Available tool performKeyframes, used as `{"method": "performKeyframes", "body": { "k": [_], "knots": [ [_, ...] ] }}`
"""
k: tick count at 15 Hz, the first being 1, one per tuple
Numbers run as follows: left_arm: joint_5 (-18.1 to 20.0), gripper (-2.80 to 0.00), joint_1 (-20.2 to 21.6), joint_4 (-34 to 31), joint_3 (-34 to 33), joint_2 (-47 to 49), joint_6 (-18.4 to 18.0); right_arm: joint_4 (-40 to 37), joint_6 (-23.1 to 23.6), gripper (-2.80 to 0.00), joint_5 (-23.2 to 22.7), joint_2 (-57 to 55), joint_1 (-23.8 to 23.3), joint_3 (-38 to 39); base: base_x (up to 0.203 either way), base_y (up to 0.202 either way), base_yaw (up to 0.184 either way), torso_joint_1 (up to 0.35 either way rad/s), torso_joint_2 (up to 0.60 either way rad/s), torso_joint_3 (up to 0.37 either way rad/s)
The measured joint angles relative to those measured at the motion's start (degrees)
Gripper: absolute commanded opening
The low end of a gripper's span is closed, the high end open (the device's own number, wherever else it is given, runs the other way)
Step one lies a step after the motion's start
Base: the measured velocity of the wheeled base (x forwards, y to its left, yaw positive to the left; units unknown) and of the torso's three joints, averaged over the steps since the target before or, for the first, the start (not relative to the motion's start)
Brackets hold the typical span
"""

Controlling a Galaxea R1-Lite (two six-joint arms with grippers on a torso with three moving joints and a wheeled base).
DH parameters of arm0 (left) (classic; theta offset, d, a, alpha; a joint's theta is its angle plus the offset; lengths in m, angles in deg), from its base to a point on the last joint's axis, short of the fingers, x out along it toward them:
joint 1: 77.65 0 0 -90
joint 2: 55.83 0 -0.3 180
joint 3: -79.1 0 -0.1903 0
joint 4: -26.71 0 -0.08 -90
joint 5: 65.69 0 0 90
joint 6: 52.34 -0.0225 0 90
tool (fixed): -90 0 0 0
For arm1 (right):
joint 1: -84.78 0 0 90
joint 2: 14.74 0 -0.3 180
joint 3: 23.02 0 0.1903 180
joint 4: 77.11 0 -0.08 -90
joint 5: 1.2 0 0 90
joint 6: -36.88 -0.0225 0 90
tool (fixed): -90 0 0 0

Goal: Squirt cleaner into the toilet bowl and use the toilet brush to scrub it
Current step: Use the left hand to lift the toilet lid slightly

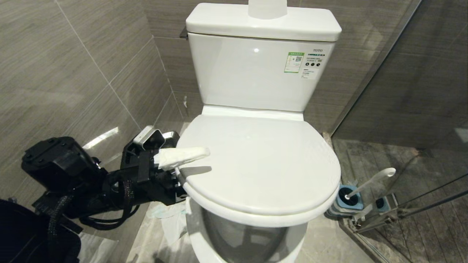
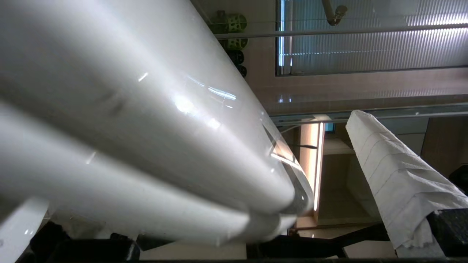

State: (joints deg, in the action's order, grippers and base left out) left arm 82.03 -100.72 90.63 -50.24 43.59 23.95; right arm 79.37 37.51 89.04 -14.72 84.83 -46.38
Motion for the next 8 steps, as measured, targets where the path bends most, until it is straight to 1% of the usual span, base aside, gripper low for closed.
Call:
{"method": "performKeyframes", "body": {
  "k": [8],
  "knots": [
    [-0.3, 0.00, -1.2, -0.1, 1.7, -1.6, -0.2, 0.0, 0.0, -2.80, 0.0, 0.0, 0.0, 0.0, 0.000, 0.000, 0.000, 0.000, 0.00, 0.000]
  ]
}}
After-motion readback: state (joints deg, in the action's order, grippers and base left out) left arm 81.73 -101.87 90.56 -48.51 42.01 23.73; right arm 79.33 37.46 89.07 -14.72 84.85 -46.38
